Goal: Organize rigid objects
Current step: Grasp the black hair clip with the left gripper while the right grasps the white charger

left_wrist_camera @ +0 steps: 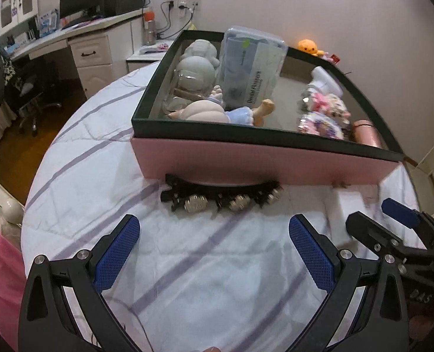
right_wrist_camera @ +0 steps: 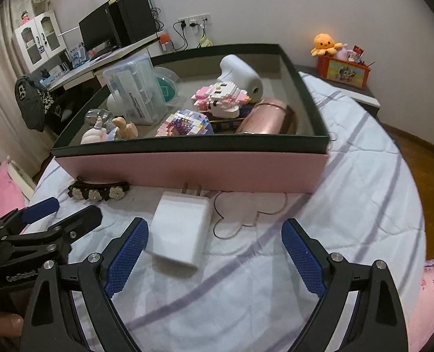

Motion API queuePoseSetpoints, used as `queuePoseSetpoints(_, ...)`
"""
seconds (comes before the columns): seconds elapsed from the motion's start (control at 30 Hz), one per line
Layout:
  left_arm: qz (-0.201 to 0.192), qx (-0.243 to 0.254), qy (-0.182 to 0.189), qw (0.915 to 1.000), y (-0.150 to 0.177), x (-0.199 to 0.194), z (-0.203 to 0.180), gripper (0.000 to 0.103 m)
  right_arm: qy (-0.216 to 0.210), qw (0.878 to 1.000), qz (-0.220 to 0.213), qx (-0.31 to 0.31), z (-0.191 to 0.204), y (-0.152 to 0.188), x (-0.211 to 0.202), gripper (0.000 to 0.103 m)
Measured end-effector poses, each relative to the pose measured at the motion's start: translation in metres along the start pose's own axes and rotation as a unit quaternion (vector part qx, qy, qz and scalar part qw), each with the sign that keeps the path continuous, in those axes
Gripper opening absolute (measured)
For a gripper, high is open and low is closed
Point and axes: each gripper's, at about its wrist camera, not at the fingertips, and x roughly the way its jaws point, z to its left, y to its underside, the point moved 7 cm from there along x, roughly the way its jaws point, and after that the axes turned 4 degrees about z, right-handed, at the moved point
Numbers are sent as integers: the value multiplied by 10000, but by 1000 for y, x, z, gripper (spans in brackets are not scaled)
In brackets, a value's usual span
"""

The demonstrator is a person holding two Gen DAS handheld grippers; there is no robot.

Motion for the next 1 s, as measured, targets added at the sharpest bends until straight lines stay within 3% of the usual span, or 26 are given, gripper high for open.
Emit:
queuePoseSetpoints(0.27, 151, 21, -273, 9995, -13, 22, -2, 103, -26, 9996, 91, -257, 4, -1, 14, 92)
queuePoseSetpoints(0.33, 160, 90, -318, 9993, -14, 24, -7, 103, -1, 9992, 67, -395, 5, 1, 12, 85)
queuePoseSetpoints(0.4, 168, 153, -341, 9992, -15, 26, -12, 103, 220, 9982, 76, -548, 5, 4, 11, 67)
queuePoseSetpoints(0.47, 167, 192, -336, 9991, -17, 29, -18, 103, 328, 9974, 78, -635, 5, 6, 8, 59)
queuePoseSetpoints(0.67, 88, 165, -401, 9990, -19, 31, -22, 102, 302, 9974, 55, -645, 2, 6, 6, 56)
queuePoseSetpoints(0.73, 30, 140, -413, 9990, -18, 28, -20, 96, 244, 9976, 29, -641, 3, 5, 5, 49)
queuePoseSetpoints(0.77, 26, 129, -362, 9993, -18, 28, -19, 96, 180, 9979, 26, -619, 4, 6, 4, 41)
queuePoseSetpoints(1.0, -48, 159, -213, 9996, -2, 11, -11, 96, 13, 9989, 15, -459, 0, 10, -7, 41)
